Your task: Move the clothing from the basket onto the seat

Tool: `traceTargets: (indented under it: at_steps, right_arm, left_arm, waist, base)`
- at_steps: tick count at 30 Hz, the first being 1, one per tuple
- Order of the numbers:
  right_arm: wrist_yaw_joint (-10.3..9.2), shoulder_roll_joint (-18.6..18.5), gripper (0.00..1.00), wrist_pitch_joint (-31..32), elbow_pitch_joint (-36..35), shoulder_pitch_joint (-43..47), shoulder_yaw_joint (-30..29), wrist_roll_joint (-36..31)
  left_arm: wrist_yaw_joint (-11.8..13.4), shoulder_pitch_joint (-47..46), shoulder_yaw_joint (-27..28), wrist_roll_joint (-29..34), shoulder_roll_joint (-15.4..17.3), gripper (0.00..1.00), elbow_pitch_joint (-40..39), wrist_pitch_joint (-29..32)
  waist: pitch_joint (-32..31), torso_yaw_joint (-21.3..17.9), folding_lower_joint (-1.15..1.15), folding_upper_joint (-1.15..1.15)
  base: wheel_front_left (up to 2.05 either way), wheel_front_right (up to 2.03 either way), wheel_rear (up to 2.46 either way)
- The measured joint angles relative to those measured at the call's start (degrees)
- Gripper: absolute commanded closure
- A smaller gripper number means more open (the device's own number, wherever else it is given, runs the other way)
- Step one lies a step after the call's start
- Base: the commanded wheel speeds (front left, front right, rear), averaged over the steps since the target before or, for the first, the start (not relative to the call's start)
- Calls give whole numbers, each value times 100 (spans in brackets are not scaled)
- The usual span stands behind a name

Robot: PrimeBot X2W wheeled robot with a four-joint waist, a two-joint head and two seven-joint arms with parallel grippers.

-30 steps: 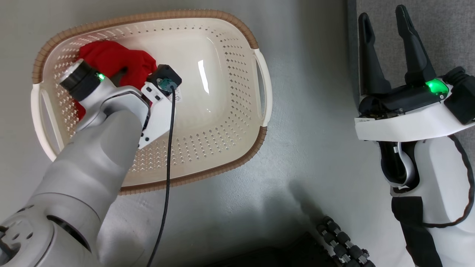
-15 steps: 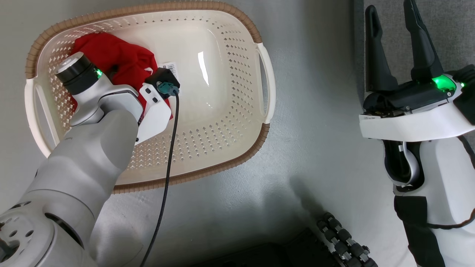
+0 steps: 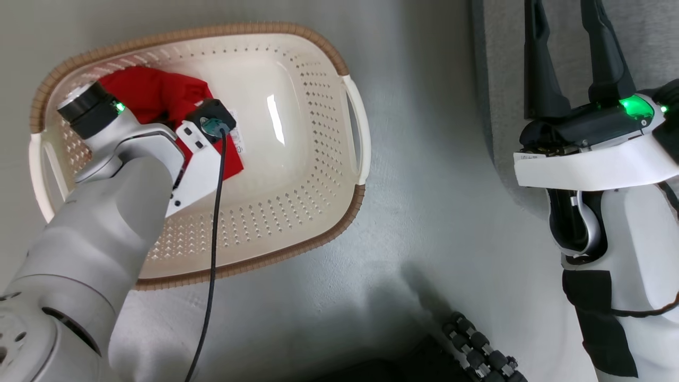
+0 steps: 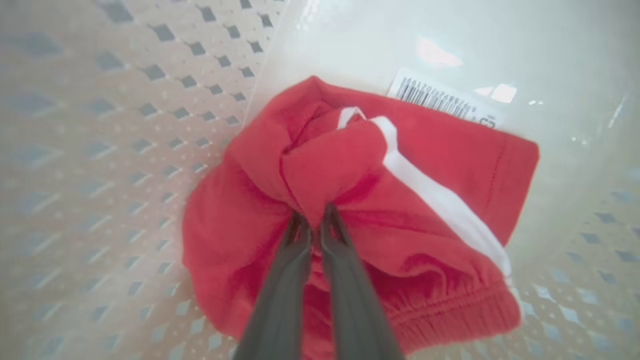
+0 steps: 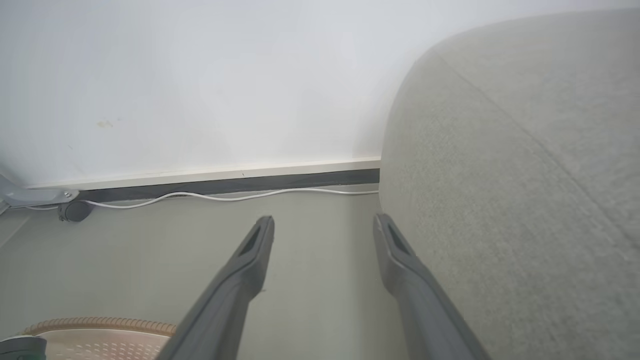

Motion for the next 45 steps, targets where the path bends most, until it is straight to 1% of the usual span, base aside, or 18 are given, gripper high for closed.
traceTargets:
  at_steps: [5,7,11,12,13,19,23,25,29,33,37,41,45]
  right_arm:
    - [0,1,0,0,154,-1,-18,-16]
    - [0,1,0,0,211,-1,-48,-56]
    - [0,1,0,-1,367,2,-73,-157]
    - [0,2,0,-1,396,2,-75,-177]
    - [0,1,0,0,497,5,-89,-211]
    - [0,0,0,-1,744,36,-109,-301]
    - [0,-1,0,0,923,146,-157,-431]
    - [0,-2,0,-1,1017,209,-172,-527]
    - [0,-2,0,-1,1199,391,-207,-611]
    - [0,-3,0,0,1359,551,-211,-613]
    - [0,-4,0,0,1481,710,-211,-681]
    - [0,-5,0,0,1633,939,-204,-848]
    - [0,-5,0,0,1767,1161,-216,-909]
  left_arm:
    - [-146,141,97,-202,-165,100,0,-305]
    - [-168,257,159,-342,-234,100,0,-374]
    - [-253,446,192,-430,-309,100,1,-595]
    - [-252,496,192,-441,-318,100,0,-709]
    - [-250,656,194,-450,-318,100,-1,-957]
    - [-257,1096,372,-794,-414,100,4,-1522]
    - [-354,1224,572,-1087,-550,100,1,-1844]
    - [-415,1298,654,-1179,-590,100,1,-1952]
    - [-426,1551,814,-1433,-694,100,-70,-2065]
    - [-503,1680,982,-1641,-714,100,-196,-2100]
    - [-470,1844,1232,-1870,-720,100,-588,-2101]
    - [-368,2139,1335,-2008,-735,100,-1122,-2101]
    - [-238,2346,1444,-2102,-739,100,-1473,-2102]
  waist:
    - [-349,8,0,0]
    - [-502,28,0,0]
    - [-825,89,0,0]
    - [-907,107,0,0]
    - [-1074,149,0,0]
    - [-1610,296,0,0]
    - [-1989,415,0,0]
    - [-2185,484,0,0]
    - [-2577,648,0,0]
    - [-2955,822,0,0]
    - [-3331,980,0,0]
    - [-3706,1118,0,0]
    - [-4057,1238,0,0]
  base:
    - [0,0,0]
    - [0,0,0]
    - [0,0,0]
    - [0,0,0]
    - [0,0,0]
    - [0,0,0]
    - [0,0,0]
    - [0,0,0]
    - [0,0,0]
    - [0,0,0]
    - [0,0,0]
    - [0,0,0]
    - [0,0,0]
